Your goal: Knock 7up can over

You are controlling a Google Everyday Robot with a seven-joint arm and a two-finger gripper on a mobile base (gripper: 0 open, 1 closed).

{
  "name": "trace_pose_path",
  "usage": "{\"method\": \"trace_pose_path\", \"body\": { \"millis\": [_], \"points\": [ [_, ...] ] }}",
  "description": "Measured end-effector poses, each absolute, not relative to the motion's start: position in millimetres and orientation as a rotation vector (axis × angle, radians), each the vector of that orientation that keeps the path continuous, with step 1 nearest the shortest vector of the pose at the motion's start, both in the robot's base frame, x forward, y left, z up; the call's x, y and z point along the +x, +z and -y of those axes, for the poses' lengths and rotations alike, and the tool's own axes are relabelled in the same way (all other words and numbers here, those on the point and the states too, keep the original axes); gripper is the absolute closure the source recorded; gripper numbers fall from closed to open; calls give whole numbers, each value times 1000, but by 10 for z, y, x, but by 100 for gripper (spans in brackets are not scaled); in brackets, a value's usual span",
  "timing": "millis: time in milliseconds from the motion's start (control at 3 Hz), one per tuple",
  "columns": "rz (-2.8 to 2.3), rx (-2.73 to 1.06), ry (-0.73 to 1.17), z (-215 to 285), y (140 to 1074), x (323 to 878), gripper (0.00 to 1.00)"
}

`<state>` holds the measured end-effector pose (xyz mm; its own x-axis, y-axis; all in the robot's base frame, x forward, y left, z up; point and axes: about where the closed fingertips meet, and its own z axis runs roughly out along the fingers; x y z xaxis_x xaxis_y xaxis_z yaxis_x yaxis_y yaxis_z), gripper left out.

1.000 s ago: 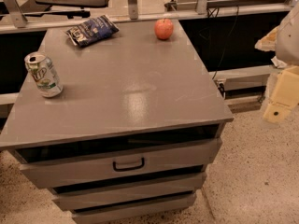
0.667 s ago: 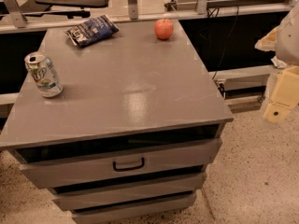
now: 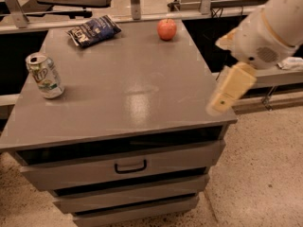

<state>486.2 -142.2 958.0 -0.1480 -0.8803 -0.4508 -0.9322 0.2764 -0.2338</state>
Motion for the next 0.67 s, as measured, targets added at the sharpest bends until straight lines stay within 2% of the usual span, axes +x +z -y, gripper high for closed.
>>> {"method": "trace_pose_path", "body": {
  "millis": [333, 667],
  "points": [
    [-1881, -1567, 318, 622, 9557, 5194, 0],
    [-1758, -1533, 481, -119, 9628, 5217, 0]
  ]
}}
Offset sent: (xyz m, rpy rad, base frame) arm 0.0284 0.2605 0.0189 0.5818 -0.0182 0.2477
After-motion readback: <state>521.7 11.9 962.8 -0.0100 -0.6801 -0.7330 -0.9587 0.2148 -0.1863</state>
